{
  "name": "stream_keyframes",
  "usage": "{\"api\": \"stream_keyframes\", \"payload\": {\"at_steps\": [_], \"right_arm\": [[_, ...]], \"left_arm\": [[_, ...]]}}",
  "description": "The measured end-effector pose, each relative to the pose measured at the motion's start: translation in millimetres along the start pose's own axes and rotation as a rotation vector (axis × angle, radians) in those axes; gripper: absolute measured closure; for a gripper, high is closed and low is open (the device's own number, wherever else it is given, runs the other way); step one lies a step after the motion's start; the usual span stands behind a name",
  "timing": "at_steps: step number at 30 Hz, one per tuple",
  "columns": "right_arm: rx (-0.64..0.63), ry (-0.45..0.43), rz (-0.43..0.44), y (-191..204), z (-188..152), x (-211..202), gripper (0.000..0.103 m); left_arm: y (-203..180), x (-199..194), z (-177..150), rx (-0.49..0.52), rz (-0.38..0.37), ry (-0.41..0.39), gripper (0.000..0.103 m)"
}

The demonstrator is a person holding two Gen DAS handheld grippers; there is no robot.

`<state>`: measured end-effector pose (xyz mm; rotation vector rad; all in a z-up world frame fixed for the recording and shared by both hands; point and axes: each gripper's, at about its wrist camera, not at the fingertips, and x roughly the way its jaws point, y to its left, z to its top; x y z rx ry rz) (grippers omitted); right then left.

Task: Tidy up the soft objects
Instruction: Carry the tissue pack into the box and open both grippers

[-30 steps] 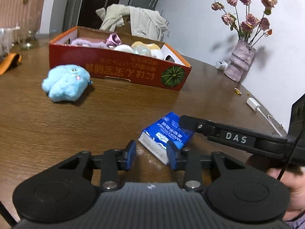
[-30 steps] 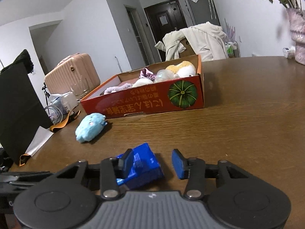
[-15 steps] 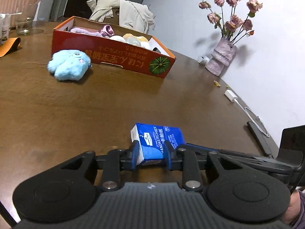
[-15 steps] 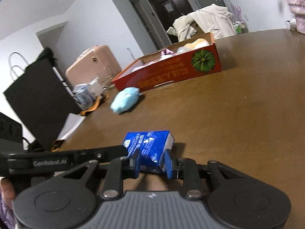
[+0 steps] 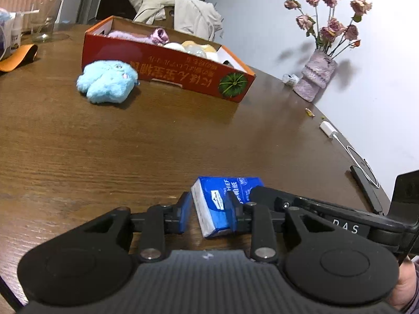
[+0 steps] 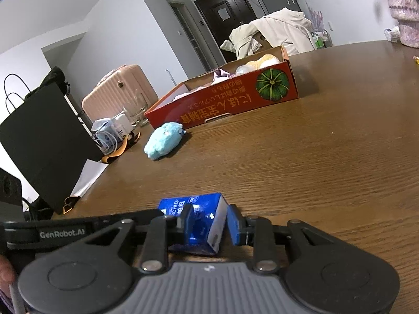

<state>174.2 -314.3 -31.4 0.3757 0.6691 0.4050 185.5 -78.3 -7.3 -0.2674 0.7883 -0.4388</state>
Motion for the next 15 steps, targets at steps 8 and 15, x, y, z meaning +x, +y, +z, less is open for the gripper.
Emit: {"api": "stream_keyframes", "payload": {"at_steps": [8,15], "right_arm": [[-0.039,0.016,-0.009,5,2,2,0.082],[-0.058,-0.026,-0.022,9,22,-3,0.087]], "left_arm": [[-9,1,-3,0.056,0.012,-0.02,0.085],[-13,3,12,0.039,0.007,-0.029,0.086]]}}
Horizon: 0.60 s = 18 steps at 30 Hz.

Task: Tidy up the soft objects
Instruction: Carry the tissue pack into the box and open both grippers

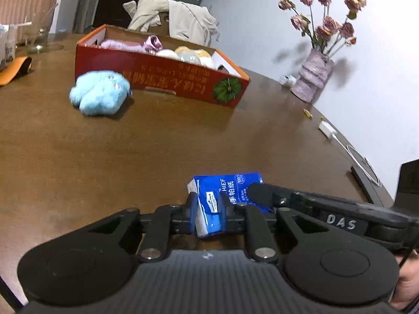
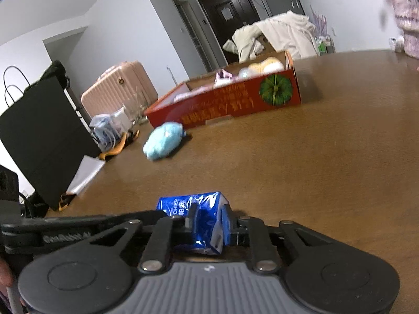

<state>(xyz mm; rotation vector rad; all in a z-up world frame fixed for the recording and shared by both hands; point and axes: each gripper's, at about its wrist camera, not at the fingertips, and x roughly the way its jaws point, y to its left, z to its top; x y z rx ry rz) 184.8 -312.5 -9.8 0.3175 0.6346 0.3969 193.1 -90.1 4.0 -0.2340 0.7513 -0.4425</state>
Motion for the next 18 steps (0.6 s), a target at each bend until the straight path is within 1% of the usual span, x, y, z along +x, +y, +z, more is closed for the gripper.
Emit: {"api": "stream_keyframes", "payload": {"at_steps": [1,3,6,8,9,11,13,15,18], "right_arm": [[-0.015,-0.021,-0.006,1,10,0,0.087],[-0.054,-0.063,-0.01,-1,37,2,0.087],[-0.088,-0.127,-0.008,-8,88,13,0.087],[-0.092,-0.155,-0.02,-16,127,28,0.087],[-0.088,-0.158,-0.024,-22,144,37,0.087],[-0.06,-0.151,-0.04,-35,175,60,0.087],[-0.031,-0.125,-0.061,-49,196,84,0.087],[-0.018,-0.091,-0.087,-60,208,108,0.087],[-0.027,-0.05,-0.124,-70,213,134,0.087]], "left_arm": [[-2,1,7,0.002,-0.008,-0.01,0.086],[-5,4,32,0.013,-0.021,-0.049,0.086],[-8,19,88,0.058,-0.035,-0.125,0.086],[-11,35,123,0.083,-0.045,-0.153,0.086],[-10,45,141,0.078,-0.045,-0.161,0.086],[-6,71,174,0.08,-0.055,-0.152,0.086],[3,102,199,0.05,-0.062,-0.116,0.086],[12,129,214,0.012,-0.069,-0.072,0.086],[21,161,223,0.004,-0.06,-0.034,0.086]]}}
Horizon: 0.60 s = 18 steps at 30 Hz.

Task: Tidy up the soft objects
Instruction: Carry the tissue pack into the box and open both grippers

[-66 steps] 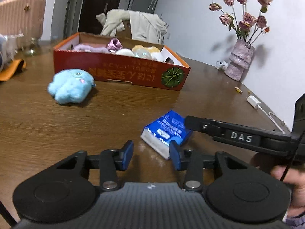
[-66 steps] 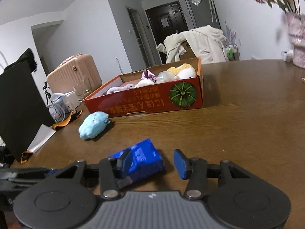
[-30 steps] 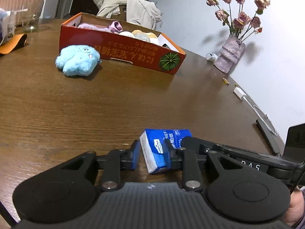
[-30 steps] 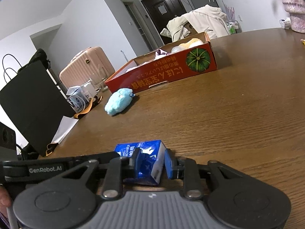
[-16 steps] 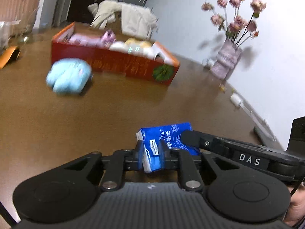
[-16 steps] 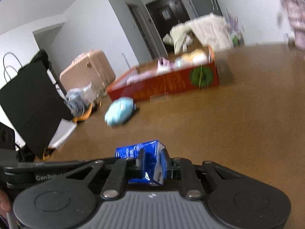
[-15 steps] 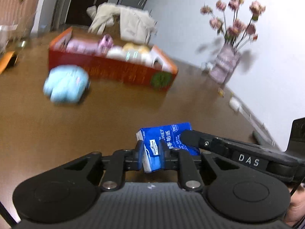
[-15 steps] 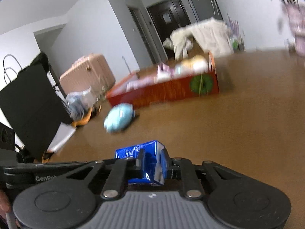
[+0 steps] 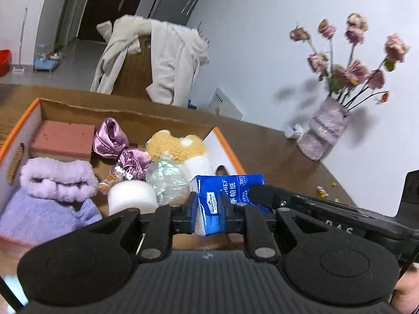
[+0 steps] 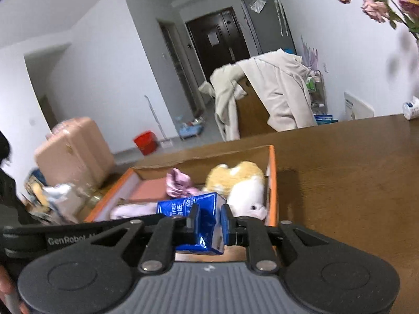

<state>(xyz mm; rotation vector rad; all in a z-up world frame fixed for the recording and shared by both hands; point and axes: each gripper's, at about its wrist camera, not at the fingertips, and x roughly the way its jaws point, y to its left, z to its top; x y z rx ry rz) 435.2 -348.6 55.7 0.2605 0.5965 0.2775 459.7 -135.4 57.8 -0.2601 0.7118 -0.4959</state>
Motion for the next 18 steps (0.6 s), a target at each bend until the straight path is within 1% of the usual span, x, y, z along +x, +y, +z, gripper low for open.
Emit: {"api": "stream_keyframes", "payload": {"at_steps": [1,4,8,10,13,15,18], "right_arm": [[0.003,0.02,-0.011,-2,-1,9,0.087],[-0.031,0.042,-0.071,-3,-8,25,0.087],[-0.046,0.05,-0.108,-4,-17,31,0.086],[-0.068,0.039,-0.134,0,-17,27,0.084],[-0.077,0.01,-0.14,2,-11,15,0.084],[-0.08,-0.012,-0.137,4,-7,3,0.084],[-0.098,-0.045,-0.139,11,-2,-22,0.083]], "left_arm": [[3,8,-1,-0.004,0.009,0.017,0.086],[9,27,-6,-0.006,0.0,0.062,0.086],[12,41,-14,0.007,0.006,0.097,0.085],[12,39,-15,0.022,0.005,0.103,0.084],[10,17,-12,0.061,0.027,0.055,0.08],[11,-8,-10,0.072,0.059,-0.003,0.073],[10,-49,-9,0.11,0.122,-0.073,0.068]]}}
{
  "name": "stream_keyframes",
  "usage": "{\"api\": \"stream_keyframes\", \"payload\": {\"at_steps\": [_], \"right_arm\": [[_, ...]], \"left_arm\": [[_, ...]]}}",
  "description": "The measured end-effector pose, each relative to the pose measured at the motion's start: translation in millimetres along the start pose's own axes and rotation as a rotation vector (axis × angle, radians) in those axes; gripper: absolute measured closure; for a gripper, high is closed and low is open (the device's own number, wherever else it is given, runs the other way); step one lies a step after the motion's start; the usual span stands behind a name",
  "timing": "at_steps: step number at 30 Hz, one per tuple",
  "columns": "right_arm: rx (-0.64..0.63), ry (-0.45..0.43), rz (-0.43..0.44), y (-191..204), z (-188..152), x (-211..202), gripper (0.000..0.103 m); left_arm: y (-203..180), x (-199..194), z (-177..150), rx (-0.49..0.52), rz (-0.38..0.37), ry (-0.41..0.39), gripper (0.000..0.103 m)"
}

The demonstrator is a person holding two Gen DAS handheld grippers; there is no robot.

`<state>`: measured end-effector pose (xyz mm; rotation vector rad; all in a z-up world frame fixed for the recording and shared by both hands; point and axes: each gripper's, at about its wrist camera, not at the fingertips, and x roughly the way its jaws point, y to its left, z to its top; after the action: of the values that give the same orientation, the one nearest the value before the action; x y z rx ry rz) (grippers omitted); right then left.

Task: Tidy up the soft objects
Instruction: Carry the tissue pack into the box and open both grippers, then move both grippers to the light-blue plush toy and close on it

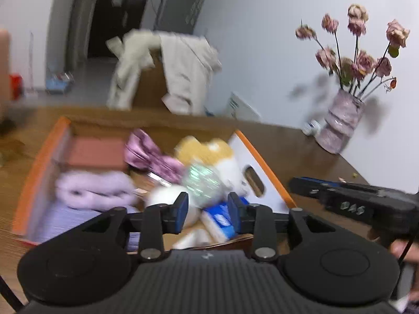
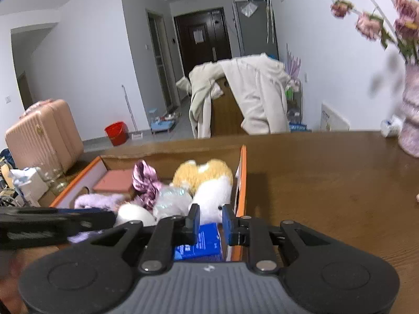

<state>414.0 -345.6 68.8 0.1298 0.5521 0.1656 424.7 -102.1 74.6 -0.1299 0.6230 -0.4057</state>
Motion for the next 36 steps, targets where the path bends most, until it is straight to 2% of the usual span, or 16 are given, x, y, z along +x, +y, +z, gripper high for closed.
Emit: {"api": "stream_keyframes", "payload": {"at_steps": [2,3,5,8,10,15,19,24,27,31,36], "right_arm": [[-0.02,-0.022,0.008,5,2,-19,0.074],[-0.034,-0.038,0.008,9,2,-30,0.072],[-0.067,-0.063,0.01,16,1,-52,0.067],[-0.122,-0.106,0.024,31,-4,-86,0.052],[-0.162,-0.139,0.035,42,-10,-107,0.042],[-0.238,-0.206,0.02,70,-28,-148,0.031],[-0.237,-0.243,0.044,84,-53,-174,0.03],[-0.209,-0.243,0.075,103,-94,-199,0.029],[-0.193,-0.216,0.095,113,-126,-213,0.025],[-0.162,-0.171,0.106,122,-161,-224,0.024],[-0.152,-0.118,0.115,127,-174,-218,0.024]], "left_arm": [[2,-32,1,0.037,0.06,-0.05,0.063],[2,-51,1,0.057,0.087,-0.08,0.054],[2,-83,-2,0.092,0.135,-0.127,0.045],[4,-127,-10,0.118,0.166,-0.174,0.028],[8,-153,-18,0.12,0.183,-0.197,0.028],[10,-199,-41,0.133,0.249,-0.249,0.021],[10,-226,-70,0.121,0.261,-0.282,0.017],[7,-256,-117,0.096,0.224,-0.325,0.009],[8,-270,-145,0.087,0.207,-0.321,0.006],[14,-280,-171,0.079,0.209,-0.299,0.006],[26,-274,-179,0.084,0.182,-0.272,0.005]]}}
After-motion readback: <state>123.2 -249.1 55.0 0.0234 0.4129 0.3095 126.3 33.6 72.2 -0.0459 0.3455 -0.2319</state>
